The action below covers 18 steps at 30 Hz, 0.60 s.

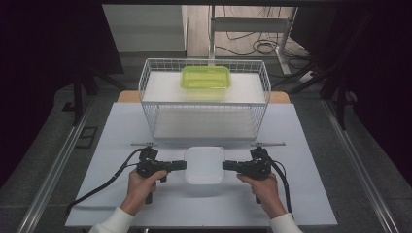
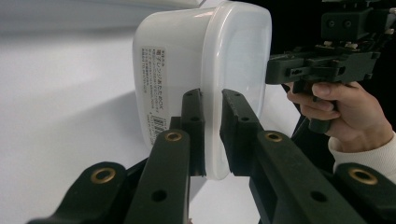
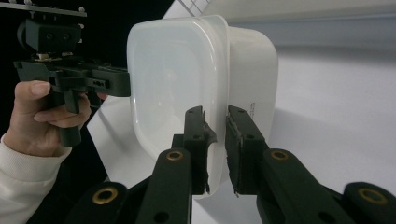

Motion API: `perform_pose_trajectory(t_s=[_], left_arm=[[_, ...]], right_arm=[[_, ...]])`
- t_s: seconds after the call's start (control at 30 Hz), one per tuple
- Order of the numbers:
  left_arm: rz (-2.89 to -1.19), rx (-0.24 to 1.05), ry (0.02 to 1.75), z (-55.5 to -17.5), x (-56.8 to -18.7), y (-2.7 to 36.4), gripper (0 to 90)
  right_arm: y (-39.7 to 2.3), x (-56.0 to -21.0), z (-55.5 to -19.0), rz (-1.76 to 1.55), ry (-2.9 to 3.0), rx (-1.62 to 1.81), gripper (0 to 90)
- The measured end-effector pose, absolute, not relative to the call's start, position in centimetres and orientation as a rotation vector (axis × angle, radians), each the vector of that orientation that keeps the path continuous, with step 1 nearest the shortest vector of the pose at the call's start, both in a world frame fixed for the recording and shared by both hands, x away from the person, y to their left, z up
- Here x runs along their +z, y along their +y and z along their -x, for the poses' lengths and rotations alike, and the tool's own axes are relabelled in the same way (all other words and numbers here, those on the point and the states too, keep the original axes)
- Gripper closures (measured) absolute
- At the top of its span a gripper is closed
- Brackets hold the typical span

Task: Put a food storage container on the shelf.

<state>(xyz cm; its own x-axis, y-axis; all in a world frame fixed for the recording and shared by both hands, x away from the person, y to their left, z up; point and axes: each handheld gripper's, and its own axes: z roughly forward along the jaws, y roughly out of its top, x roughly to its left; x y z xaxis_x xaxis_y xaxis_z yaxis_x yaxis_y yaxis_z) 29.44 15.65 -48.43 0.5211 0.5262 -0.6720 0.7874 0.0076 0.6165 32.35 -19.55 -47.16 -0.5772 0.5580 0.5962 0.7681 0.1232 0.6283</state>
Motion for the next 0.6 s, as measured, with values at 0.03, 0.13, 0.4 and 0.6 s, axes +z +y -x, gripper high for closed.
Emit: perform_pose_trajectory(t_s=[0.03, 0.13, 0.4, 0.6], left_arm=[[-1.652, -0.291, 1.128, -29.4, -48.3, 15.7, 79.9], [-1.66, -0.268, 1.116, -29.2, -47.7, 15.7, 79.8], [-1.662, -0.227, 1.087, -28.9, -46.5, 15.8, 79.8], [-1.653, -0.22, 1.076, -28.8, -46.0, 16.1, 79.8]], right_arm=[[-19.5, -47.0, -32.3, 1.31, -2.181, -1.449, 78.7], [-19.4, -46.4, -32.1, 1.292, -2.205, -1.47, 78.8], [-19.3, -45.1, -31.8, 1.266, -2.242, -1.519, 78.7], [-19.1, -44.5, -31.5, 1.241, -2.263, -1.555, 78.7]])
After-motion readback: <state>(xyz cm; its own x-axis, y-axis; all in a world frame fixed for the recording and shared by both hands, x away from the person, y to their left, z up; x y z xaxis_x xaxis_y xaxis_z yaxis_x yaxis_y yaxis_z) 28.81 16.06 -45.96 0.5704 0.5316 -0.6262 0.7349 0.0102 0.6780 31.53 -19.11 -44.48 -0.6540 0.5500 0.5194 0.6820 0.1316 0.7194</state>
